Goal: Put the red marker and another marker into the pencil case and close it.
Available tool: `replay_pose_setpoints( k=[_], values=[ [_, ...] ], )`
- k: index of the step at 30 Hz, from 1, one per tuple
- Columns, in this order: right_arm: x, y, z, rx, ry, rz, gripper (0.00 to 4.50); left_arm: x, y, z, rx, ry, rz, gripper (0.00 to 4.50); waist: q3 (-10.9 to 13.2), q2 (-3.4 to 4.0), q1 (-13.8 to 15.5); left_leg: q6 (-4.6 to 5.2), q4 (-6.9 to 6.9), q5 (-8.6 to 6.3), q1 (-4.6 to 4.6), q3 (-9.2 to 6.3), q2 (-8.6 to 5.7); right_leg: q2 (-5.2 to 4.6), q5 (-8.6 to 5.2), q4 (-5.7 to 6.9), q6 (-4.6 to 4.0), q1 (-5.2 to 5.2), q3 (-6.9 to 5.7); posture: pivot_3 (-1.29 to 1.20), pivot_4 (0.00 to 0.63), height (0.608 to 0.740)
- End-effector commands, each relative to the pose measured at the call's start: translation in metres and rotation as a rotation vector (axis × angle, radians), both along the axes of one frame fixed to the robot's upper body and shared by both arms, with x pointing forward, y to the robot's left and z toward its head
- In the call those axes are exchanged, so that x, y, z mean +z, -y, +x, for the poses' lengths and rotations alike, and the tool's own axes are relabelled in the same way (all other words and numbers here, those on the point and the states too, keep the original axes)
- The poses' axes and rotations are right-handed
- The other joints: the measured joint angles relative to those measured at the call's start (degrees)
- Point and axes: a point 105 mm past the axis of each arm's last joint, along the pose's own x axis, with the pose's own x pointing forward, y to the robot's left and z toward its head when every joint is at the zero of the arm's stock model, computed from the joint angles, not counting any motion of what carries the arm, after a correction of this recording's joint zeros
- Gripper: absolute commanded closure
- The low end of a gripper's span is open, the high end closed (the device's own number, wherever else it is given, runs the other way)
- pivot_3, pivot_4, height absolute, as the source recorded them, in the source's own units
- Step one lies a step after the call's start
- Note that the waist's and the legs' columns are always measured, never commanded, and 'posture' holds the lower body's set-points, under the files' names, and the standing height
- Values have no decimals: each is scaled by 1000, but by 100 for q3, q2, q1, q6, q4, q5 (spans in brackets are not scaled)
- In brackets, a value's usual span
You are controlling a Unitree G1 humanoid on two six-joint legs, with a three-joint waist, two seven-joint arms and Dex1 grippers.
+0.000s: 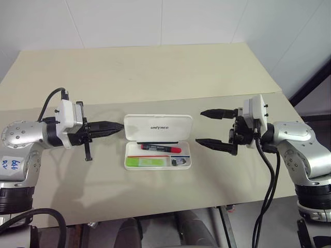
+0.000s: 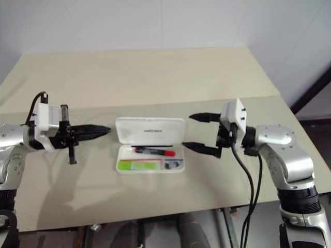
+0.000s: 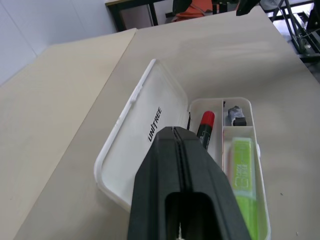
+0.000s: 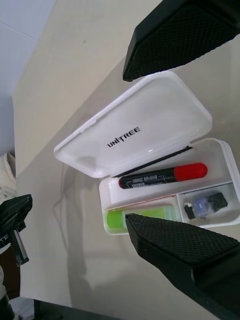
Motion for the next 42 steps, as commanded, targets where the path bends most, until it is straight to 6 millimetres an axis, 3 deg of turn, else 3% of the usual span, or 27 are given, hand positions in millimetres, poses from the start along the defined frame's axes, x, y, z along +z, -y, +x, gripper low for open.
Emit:
replay_pose_setpoints(
  k=[1,6,11,18,23,27,32,38,42],
  values=[
    [14,3,1,-10,79,21,0,23,-7,9,84,69,-122,4451,0,0,4,0,1,0,0,-1,0,0,0,0,0,1,0,0,150,740],
    [16,3,4,-19,95,24,0,35,-17,25,200,128,-180,4451,0,0,-11,0,2,0,0,-2,0,0,20,1,37,2,-1,0,150,740],
    [20,3,6,-19,103,26,0,13,-16,42,278,71,-82,4451,0,1,-14,0,-2,0,1,-2,-1,1,20,0,37,1,-1,0,150,740],
    [23,2,6,-20,117,29,0,-26,-15,49,301,-83,49,4451,0,1,-23,0,-3,0,-2,-2,-1,1,20,-1,37,-1,-1,0,150,740],
    [22,0,5,-22,112,33,0,-30,-12,54,295,-91,58,4451,0,1,-15,0,-2,0,-2,-2,-1,0,20,-1,36,0,-1,0,150,740],
    [22,-1,4,-22,113,37,0,-26,-6,53,263,-78,21,4451,0,1,-7,0,-3,0,-2,-2,-1,0,20,-1,36,0,-1,0,150,740],
    [22,0,4,-29,113,37,0,-1,2,36,143,-9,-127,4451,0,1,8,-1,-3,0,-4,-3,-1,0,20,-2,36,0,-1,0,150,740],
    [21,-1,5,-30,109,39,0,6,-7,46,223,52,-153,4451,1,1,3,-1,-1,0,-1,-3,-1,0,20,0,37,2,-1,0,150,740],
    [21,-1,5,-30,110,33,0,6,-15,63,331,70,-149,4451,1,1,17,-1,3,0,-2,-3,-2,0,22,-1,41,3,0,0,150,740]
  ],
)
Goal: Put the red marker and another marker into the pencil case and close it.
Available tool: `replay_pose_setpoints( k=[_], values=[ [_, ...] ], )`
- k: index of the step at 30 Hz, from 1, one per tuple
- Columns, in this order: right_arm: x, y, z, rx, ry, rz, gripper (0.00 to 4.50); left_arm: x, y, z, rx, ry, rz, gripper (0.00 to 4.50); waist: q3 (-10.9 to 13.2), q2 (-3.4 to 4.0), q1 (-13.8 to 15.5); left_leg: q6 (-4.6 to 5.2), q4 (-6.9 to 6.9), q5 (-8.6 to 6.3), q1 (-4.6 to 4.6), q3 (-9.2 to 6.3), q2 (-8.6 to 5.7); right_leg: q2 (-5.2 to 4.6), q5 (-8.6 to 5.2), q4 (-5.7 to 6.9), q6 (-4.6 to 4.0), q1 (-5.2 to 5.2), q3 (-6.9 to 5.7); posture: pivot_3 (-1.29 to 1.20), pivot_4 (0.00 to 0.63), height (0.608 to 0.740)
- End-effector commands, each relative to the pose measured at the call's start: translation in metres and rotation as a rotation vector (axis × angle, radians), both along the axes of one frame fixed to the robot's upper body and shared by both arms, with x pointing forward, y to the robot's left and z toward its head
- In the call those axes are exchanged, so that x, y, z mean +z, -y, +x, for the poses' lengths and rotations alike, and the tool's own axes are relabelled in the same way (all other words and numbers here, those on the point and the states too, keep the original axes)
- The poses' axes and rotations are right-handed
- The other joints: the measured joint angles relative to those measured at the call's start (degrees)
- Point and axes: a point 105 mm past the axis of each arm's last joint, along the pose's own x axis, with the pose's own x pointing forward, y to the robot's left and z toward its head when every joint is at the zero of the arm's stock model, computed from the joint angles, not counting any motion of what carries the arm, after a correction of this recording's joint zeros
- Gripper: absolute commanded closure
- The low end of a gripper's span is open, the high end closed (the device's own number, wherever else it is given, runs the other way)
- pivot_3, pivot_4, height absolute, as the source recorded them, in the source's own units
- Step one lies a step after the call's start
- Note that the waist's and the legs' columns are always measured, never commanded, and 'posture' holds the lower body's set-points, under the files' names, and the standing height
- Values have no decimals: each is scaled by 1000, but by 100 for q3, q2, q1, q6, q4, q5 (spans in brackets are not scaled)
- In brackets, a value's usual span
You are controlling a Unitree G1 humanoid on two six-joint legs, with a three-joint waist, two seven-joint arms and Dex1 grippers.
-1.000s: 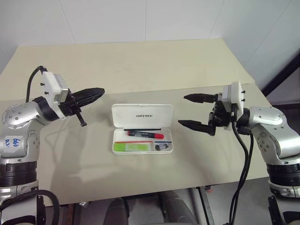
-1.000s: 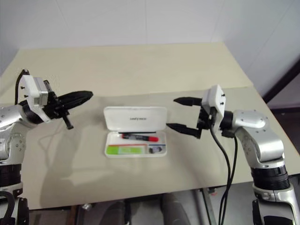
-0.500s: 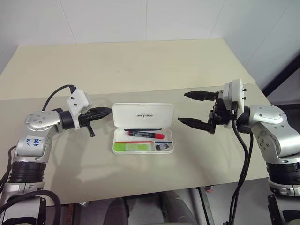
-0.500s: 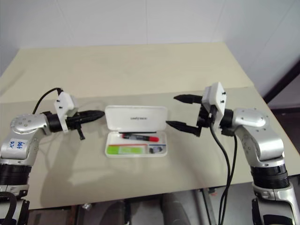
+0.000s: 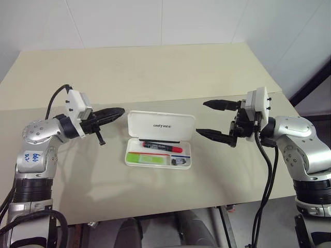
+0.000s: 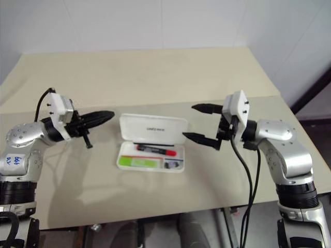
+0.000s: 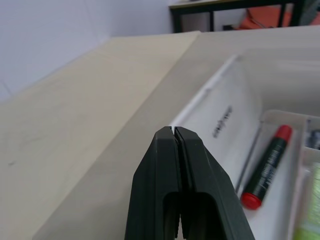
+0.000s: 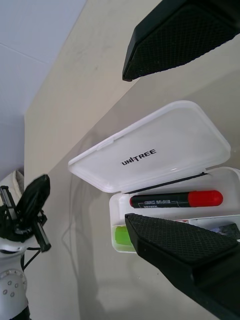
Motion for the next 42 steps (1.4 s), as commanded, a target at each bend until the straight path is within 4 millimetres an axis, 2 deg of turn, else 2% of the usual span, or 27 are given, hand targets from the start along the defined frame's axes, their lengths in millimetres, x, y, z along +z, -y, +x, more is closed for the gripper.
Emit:
replay_pose_setpoints(
  k=[1,5,9,12,16,22,29,35,42],
  values=[
    [10,-3,-5,16,44,7,0,10,-10,16,117,59,18,4451,0,0,14,0,0,0,1,0,0,0,0,0,0,1,0,0,150,740],
    [9,-4,-6,17,41,5,0,-3,-9,35,187,27,62,4451,0,0,40,0,-2,0,0,-1,-1,1,0,0,0,0,0,0,150,740],
    [8,-4,-7,14,40,4,0,-15,8,41,114,-12,75,4451,0,0,71,0,-4,0,-1,1,-1,1,0,-3,1,-1,0,0,150,740],
    [8,-5,-7,13,39,5,0,-17,20,41,54,-18,64,4451,0,0,74,-2,-5,-1,-3,0,-1,1,0,-3,0,-2,0,0,150,740],
    [7,-5,-8,10,35,8,0,-14,39,30,-101,4,35,4451,0,0,75,-3,-5,-1,-4,0,-1,1,0,-3,0,-2,0,0,150,740],
    [6,-4,-9,4,31,11,0,-12,52,2,-288,8,44,4451,0,0,64,-2,-5,-1,-3,0,-1,2,0,-2,0,-3,0,0,150,740],
    [3,-6,-8,6,29,19,0,-45,60,-26,-422,-169,214,4451,0,1,62,-2,-4,-1,-1,0,0,1,-1,-2,0,-1,1,0,150,740],
    [3,-9,-8,5,32,32,0,-70,70,-31,-411,-276,239,4451,1,1,66,-2,-2,-1,-2,-2,-1,1,-3,-2,-5,0,1,0,150,740],
    [-1,-12,-10,-8,29,50,0,-86,72,-32,-389,-373,250,4451,0,1,66,-2,-4,-1,-2,-5,-1,2,-3,-3,-5,0,1,0,150,740]
  ],
)
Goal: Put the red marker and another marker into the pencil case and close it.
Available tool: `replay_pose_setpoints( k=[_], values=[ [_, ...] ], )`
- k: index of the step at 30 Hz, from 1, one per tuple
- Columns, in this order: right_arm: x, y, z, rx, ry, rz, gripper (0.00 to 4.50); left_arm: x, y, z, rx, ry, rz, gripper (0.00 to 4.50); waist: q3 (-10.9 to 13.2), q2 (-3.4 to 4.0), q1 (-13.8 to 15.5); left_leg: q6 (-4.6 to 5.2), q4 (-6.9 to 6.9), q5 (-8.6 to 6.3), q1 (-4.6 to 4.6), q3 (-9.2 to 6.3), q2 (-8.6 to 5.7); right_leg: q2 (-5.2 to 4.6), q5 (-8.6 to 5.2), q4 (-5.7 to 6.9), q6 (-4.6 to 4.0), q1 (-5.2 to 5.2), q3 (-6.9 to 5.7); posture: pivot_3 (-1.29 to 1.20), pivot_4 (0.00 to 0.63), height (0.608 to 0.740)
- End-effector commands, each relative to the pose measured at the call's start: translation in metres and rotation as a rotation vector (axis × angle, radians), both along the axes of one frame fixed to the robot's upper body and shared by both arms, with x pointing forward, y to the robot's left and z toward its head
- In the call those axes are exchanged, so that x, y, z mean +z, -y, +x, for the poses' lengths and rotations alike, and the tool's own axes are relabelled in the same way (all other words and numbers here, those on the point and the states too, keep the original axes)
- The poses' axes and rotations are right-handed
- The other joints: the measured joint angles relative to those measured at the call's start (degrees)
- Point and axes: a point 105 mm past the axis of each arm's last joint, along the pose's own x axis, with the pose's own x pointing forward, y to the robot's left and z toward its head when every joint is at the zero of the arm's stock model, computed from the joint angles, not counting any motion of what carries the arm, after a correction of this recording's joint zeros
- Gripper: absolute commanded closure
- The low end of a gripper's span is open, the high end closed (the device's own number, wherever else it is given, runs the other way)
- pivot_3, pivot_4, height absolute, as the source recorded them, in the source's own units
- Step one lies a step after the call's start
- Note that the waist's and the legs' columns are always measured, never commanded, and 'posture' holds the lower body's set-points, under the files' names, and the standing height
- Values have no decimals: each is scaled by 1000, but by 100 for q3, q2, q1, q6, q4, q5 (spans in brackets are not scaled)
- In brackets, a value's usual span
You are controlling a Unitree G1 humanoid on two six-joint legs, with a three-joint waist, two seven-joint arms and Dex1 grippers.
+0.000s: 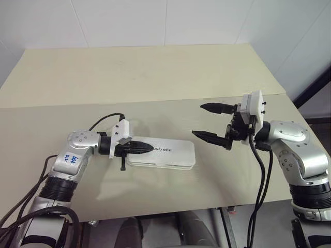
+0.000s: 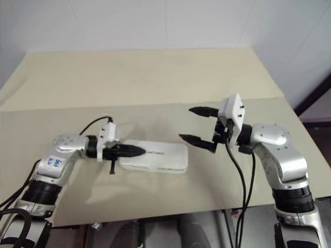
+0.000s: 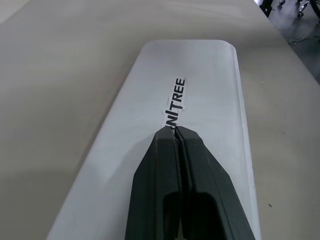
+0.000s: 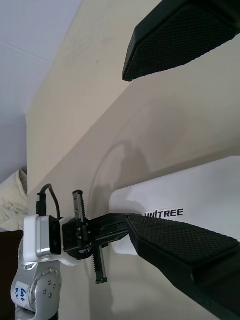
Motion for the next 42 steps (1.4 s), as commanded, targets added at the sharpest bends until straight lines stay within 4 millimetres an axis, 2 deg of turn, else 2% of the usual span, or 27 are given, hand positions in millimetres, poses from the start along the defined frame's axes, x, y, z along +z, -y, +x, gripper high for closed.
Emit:
replay_pose_setpoints(
  k=[1,6,11,14,20,23,25,32,36,38,39,42],
  values=[
    [9,-4,-7,7,56,16,0,-4,0,-2,7,-16,39,4451,0,0,-9,0,0,0,0,0,0,0,0,0,0,0,0,0,150,740],
    [5,-8,-8,6,46,35,0,-14,1,-5,18,-78,101,4451,0,0,-5,0,1,0,5,-1,0,0,-5,1,-9,4,0,0,150,740],
    [2,-13,-7,18,43,54,0,-21,-2,-17,11,-163,180,4451,-2,3,-21,0,1,0,11,0,-1,0,-7,1,-12,8,1,0,150,740],
    [1,-16,-5,24,45,60,0,-18,-1,-16,35,-137,167,4451,-2,4,-21,0,-1,0,13,-1,0,1,-8,2,-15,8,1,0,150,740],
    [0,-16,-3,24,57,56,0,25,-7,3,151,-5,-35,4451,-1,3,-7,0,5,0,8,-2,0,0,-9,1,-18,8,1,0,150,740],
    [3,-10,-2,24,69,47,0,67,-28,4,200,127,-207,4451,-1,3,-23,0,3,1,7,-2,0,0,-8,1,-16,5,1,0,150,740],
    [5,-7,-1,26,71,48,0,77,-36,2,216,162,-233,4451,1,6,-22,0,-1,1,8,-2,1,0,-4,1,-9,4,0,0,150,740],
    [7,4,3,30,70,20,0,101,-72,-12,333,255,-277,2211,1,6,-13,-7,-5,-4,5,-3,1,-1,-4,-3,-4,4,-4,0,150,740],
    [10,11,5,19,77,4,0,95,-85,-30,409,269,-278,870,1,6,-37,-9,-7,-7,6,0,3,-4,-5,-9,-5,4,-3,0,150,740],
    [9,14,6,18,74,1,0,91,-87,-32,428,253,-279,274,2,6,-29,-9,-7,-7,6,-1,3,-4,-5,-11,-6,5,-5,0,150,740],
    [6,15,7,16,71,-7,0,89,-88,-33,439,251,-277,36,2,6,-23,-9,-6,-7,6,-2,4,-4,-8,-11,-11,5,-7,0,150,740],
    [3,17,8,17,71,-27,0,91,-89,-35,450,260,-276,36,2,5,-7,-9,-2,-7,6,-4,2,-4,-23,-14,-39,9,-8,0,150,740]
  ],
)
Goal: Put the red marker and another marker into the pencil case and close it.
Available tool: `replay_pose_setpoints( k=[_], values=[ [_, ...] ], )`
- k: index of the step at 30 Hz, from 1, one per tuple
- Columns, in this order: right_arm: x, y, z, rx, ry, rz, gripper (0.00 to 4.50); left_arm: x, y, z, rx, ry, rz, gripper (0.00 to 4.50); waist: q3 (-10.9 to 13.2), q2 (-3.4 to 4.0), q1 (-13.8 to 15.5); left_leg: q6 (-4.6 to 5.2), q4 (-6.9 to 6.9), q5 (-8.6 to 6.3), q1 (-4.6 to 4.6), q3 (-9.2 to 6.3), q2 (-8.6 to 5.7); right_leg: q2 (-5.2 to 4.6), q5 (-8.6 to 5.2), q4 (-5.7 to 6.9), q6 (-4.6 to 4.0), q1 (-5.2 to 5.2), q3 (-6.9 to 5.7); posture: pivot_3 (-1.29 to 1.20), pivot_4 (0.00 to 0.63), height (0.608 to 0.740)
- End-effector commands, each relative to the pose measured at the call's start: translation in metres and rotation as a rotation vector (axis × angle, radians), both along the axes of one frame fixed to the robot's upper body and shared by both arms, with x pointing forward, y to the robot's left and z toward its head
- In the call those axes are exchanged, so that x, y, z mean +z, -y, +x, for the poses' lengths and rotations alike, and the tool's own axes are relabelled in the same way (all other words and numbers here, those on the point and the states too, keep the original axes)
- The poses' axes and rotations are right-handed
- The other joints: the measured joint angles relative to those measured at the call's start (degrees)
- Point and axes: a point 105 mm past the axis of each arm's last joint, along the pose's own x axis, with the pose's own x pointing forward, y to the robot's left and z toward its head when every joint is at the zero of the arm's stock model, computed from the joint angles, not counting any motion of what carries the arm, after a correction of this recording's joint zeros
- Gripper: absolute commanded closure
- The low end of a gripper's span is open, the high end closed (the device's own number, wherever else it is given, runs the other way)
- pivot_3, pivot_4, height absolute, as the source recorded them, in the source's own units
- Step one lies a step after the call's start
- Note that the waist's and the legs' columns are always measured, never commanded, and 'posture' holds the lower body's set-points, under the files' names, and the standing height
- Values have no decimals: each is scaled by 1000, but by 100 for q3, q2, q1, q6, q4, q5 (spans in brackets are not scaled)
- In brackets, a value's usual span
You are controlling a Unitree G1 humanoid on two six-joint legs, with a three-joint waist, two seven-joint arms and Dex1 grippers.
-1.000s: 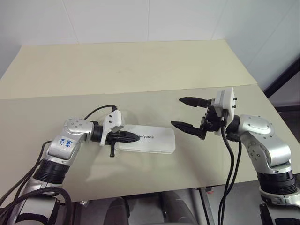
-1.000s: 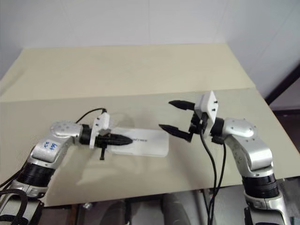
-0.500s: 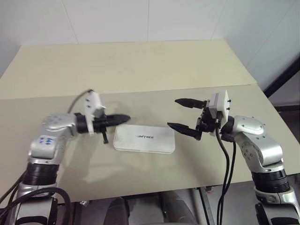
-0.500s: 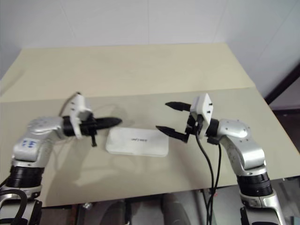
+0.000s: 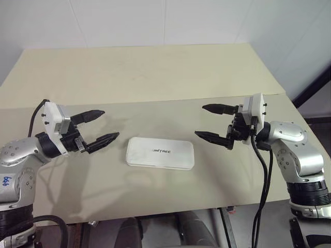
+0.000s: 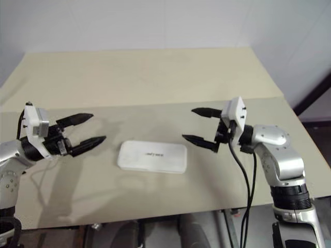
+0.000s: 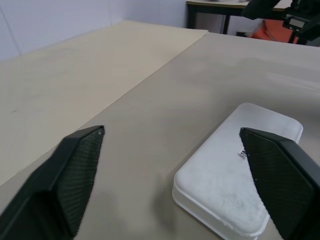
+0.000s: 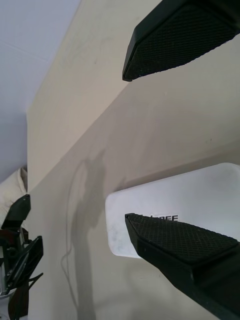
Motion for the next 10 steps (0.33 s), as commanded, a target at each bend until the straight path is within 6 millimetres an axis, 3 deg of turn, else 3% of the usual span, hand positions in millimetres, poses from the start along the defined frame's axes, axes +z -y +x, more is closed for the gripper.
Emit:
replay_pose_setpoints(
  k=[1,10],
  values=[
    [10,6,-1,-2,59,-24,0,16,1,-7,-1,58,2,36,0,0,-5,0,1,0,0,3,-1,-1,-6,-6,-12,2,2,0,150,740],
    [7,6,7,7,95,-55,0,13,-1,-4,20,82,23,36,0,1,-32,0,-8,0,-2,8,1,-1,4,-22,2,2,5,0,150,740]
  ],
)
